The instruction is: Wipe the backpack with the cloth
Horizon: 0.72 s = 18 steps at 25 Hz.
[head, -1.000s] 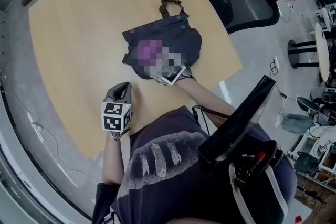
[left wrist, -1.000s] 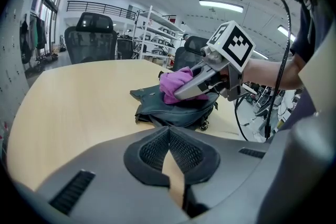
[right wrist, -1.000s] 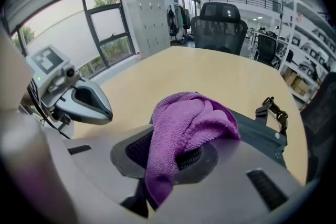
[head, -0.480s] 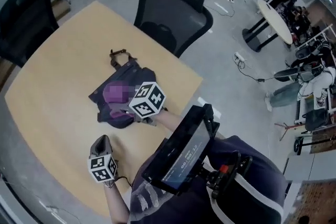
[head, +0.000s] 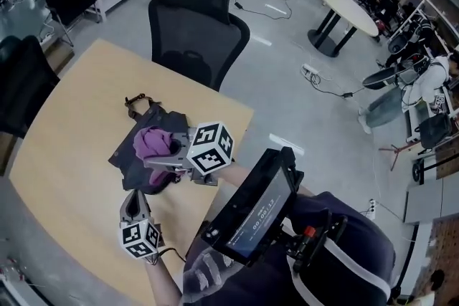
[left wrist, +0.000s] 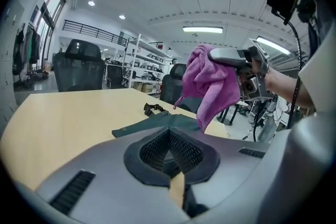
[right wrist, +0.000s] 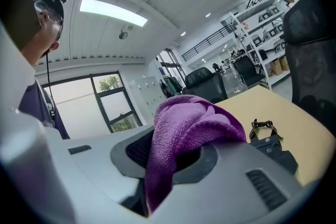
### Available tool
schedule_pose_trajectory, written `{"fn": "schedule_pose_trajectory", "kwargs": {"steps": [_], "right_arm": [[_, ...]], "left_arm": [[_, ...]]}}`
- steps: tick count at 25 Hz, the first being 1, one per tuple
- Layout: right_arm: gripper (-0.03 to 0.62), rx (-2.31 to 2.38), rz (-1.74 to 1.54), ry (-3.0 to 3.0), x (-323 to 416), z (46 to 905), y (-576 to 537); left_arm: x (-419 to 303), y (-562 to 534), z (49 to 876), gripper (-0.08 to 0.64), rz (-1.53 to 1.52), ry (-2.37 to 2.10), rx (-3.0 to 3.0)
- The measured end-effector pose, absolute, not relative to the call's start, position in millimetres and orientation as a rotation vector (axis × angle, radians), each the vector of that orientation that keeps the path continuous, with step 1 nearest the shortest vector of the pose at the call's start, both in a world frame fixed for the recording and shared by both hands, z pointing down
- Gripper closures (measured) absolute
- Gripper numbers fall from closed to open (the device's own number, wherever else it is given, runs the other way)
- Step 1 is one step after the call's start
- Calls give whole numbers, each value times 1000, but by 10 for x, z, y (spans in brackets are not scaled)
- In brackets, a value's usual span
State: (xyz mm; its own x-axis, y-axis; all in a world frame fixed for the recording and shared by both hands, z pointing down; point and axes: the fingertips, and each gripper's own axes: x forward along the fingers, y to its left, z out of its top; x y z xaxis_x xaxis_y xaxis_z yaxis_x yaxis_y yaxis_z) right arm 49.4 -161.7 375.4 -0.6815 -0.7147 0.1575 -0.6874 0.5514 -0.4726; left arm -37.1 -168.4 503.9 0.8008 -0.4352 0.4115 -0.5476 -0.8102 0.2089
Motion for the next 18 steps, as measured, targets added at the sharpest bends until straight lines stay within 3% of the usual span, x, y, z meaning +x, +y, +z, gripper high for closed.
{"fn": "schedule_pose_trajectory", "kwargs": {"steps": [18], "right_arm": [[523,-908,-772,2748,1579,3460,-89]], "left_arm": [[589,-60,4367,554,537,-991,2674]]}}
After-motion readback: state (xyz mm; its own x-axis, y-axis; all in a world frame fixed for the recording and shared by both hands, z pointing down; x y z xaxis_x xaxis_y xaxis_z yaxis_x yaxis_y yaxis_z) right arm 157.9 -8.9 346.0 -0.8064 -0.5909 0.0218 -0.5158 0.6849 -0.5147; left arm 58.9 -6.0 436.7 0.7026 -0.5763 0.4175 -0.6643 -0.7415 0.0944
